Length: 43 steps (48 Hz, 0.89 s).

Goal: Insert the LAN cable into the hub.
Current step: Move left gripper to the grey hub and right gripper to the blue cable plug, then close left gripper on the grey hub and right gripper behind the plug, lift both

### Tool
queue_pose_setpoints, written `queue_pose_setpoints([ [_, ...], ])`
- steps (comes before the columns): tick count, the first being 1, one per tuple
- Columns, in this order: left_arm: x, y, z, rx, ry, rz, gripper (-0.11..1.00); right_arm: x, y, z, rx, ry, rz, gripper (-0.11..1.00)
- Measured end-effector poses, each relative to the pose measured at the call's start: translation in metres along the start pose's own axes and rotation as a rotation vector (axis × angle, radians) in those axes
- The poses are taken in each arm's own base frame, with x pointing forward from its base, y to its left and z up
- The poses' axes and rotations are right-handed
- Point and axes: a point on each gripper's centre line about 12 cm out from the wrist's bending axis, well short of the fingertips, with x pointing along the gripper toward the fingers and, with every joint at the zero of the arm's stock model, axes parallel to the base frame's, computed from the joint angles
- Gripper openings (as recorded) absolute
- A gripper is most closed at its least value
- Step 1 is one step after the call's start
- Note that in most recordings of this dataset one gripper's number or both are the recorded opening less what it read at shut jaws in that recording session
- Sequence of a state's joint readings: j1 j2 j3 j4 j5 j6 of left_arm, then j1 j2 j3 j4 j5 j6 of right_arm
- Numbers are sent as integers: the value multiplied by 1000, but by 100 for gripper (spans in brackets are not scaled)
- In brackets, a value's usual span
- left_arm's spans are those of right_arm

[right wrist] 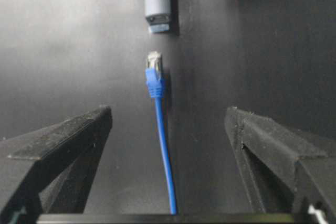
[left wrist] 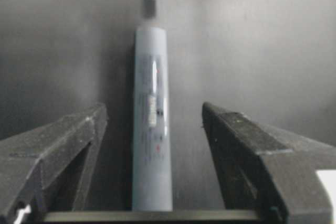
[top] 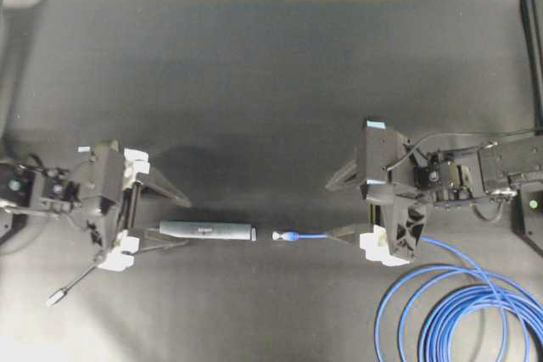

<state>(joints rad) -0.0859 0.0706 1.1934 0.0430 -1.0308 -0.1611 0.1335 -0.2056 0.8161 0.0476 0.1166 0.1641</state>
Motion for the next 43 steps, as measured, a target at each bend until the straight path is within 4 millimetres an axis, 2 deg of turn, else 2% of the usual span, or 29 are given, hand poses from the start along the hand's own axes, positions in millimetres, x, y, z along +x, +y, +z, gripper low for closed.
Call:
queue_pose_setpoints([
  [10, 6, 3, -18, -7, 14, 0, 70, 1, 0, 1, 44, 0, 0, 84],
  [32, 36, 3, -34, -24, 23, -7, 68, 1, 6, 0, 47, 5, 12, 84],
  [37, 37, 4, -35, -24, 26, -6, 57, 2, 9, -1, 44, 8, 19, 84],
  [43, 36, 4, -37, -18, 39, -4, 28, 2, 12, -2, 38, 10, 25, 84],
])
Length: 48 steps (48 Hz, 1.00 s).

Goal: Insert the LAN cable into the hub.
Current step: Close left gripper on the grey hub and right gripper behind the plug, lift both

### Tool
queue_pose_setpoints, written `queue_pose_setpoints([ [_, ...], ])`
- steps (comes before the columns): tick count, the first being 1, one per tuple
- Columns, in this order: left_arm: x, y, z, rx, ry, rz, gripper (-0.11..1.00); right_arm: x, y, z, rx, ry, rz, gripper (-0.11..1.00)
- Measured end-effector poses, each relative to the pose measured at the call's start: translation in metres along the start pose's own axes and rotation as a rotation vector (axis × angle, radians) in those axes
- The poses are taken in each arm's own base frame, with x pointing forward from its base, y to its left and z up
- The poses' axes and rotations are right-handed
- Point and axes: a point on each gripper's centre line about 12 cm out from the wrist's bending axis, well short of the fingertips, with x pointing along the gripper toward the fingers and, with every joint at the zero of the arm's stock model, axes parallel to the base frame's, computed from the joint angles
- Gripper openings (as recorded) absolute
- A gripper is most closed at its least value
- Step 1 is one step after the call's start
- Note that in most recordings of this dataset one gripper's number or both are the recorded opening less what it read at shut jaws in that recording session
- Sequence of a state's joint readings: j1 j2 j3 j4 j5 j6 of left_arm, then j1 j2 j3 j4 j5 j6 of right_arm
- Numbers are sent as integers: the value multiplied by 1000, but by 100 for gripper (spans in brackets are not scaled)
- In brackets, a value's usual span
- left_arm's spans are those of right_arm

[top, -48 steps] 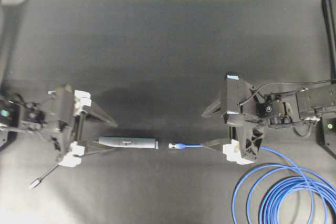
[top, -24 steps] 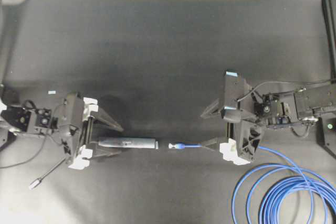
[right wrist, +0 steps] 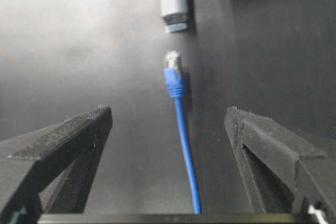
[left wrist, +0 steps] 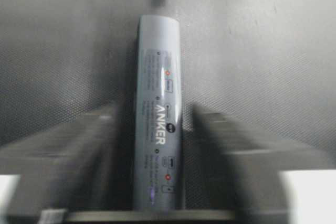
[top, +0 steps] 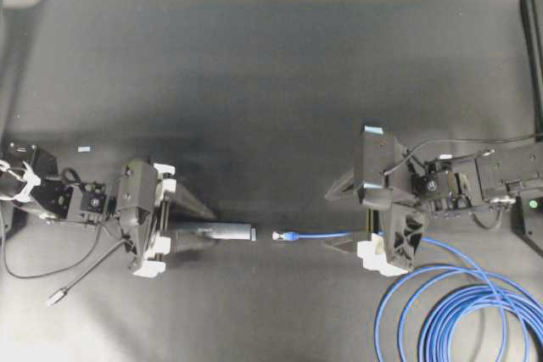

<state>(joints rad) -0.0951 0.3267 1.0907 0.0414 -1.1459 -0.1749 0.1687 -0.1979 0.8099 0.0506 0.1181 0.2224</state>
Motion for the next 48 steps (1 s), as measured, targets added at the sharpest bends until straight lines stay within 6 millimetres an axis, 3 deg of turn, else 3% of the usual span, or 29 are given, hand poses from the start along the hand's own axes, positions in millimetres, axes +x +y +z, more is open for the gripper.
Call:
queue_pose_setpoints([
  [6, -1, 0, 1, 7, 24, 5, 28, 2, 2, -1, -4, -3, 6, 84],
  [14, -5, 3, 18, 9, 62, 30, 28, 20, 4, -9, -11, -3, 12, 84],
  [30, -13, -3, 83, 29, 123, 60, 28, 62, -3, -32, -13, -5, 4, 84],
  [42, -18, -5, 97, 29, 173, 71, 28, 94, -10, -53, -13, -10, -2, 83],
  [48, -20, -6, 99, 27, 177, 72, 28, 100, -14, -50, -9, -21, -8, 83],
])
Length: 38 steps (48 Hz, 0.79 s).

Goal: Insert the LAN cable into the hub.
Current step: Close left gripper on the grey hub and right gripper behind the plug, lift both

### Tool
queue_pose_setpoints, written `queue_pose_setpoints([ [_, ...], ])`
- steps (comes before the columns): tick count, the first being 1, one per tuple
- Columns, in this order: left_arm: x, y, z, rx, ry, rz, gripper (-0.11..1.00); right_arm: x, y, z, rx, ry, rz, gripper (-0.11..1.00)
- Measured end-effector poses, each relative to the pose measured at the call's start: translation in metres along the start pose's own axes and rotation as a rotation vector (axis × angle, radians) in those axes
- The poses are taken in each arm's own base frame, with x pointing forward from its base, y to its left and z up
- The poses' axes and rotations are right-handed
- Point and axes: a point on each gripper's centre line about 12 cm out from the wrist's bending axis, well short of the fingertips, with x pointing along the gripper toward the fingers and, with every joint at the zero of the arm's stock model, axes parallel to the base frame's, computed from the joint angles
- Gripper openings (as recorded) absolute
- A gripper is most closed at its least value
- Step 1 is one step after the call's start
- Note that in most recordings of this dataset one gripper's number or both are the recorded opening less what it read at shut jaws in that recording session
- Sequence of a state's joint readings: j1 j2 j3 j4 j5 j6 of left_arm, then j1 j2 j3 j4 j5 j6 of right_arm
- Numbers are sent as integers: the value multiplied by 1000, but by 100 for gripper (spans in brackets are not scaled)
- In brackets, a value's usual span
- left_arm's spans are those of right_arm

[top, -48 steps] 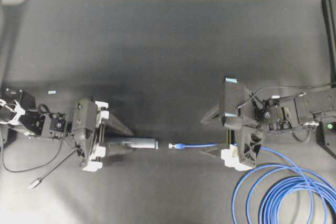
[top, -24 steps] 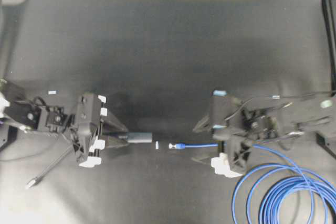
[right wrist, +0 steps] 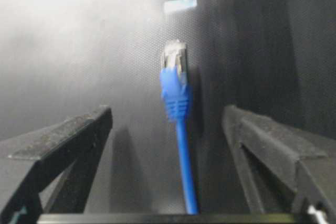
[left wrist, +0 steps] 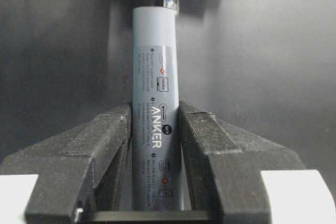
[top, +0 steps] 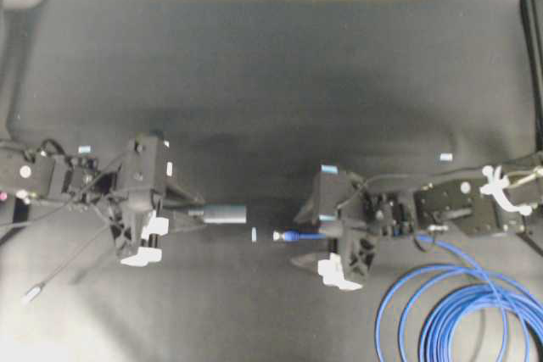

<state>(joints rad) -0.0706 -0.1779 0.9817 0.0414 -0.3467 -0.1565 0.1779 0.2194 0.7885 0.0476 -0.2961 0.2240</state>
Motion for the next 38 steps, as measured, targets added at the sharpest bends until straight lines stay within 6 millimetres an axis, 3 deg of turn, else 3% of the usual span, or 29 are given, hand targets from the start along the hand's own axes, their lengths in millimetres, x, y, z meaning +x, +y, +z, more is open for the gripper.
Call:
queue_pose_setpoints([
  [6, -1, 0, -1, -1, 12, 0, 28, 3, -2, 2, 4, -4, -4, 77],
  [10, -1, -1, 0, 1, 12, -1, 28, 3, -4, 2, 10, -5, -8, 67],
  [21, -1, -1, -1, 2, 25, 0, 28, 2, -1, -4, -3, 5, -1, 14],
  [38, -1, -2, 7, 17, 49, 5, 28, -1, 1, -1, 0, -5, 4, 13],
])
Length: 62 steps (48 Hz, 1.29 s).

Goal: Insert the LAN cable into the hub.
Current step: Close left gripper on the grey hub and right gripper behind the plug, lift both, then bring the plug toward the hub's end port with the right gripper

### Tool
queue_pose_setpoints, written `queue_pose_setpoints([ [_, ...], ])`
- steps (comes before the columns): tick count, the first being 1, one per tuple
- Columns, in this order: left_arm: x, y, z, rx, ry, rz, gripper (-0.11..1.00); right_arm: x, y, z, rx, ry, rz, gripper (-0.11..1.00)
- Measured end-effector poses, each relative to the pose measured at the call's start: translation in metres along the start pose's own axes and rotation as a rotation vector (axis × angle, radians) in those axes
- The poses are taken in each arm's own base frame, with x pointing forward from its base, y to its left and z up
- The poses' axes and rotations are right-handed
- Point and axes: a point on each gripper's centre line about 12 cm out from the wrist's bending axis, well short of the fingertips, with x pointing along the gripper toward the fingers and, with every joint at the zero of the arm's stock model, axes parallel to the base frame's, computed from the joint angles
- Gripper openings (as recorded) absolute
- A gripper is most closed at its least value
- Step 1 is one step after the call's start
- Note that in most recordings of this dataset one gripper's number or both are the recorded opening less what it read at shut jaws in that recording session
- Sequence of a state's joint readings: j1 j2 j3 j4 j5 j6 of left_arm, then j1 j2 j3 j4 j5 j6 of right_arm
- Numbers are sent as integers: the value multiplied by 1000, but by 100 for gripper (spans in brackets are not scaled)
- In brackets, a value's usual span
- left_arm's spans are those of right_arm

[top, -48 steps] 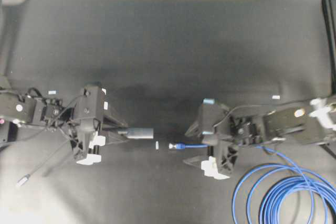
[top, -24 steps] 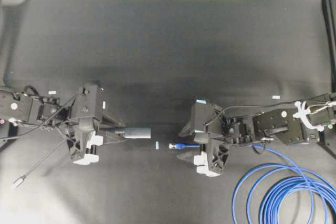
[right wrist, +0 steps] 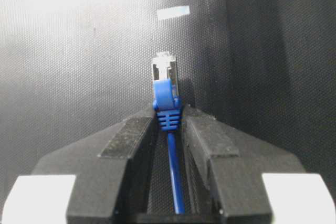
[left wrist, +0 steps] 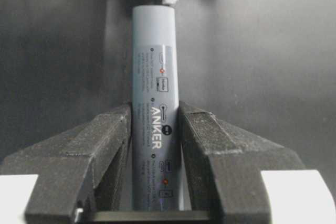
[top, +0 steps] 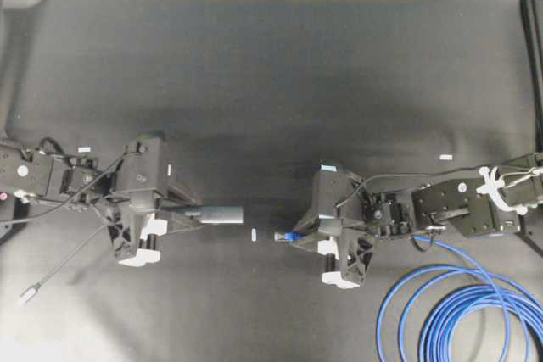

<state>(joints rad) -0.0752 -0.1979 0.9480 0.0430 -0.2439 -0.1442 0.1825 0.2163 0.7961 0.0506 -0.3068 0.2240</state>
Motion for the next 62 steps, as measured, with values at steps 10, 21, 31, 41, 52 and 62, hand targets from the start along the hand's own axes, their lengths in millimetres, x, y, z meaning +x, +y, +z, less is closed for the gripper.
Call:
queue_pose_setpoints([
  [10, -1, 0, 12, 34, 103, 17, 28, -12, -6, 27, 19, -48, -12, 13],
  [21, 0, 2, 18, 38, 106, 25, 28, -19, -23, 55, 47, -98, -47, 13],
  [31, 0, 10, 21, 28, 99, 45, 28, -18, -13, 63, 29, -112, -28, 13],
  [41, 1, 11, 20, 31, 102, 47, 28, -18, -11, 64, 26, -113, -22, 13],
  [52, 7, 12, 22, 34, 108, 50, 28, -17, -10, 63, 23, -104, -23, 13],
  [62, 11, 11, 20, 63, 137, 47, 28, -16, -11, 60, 18, -81, -27, 13],
])
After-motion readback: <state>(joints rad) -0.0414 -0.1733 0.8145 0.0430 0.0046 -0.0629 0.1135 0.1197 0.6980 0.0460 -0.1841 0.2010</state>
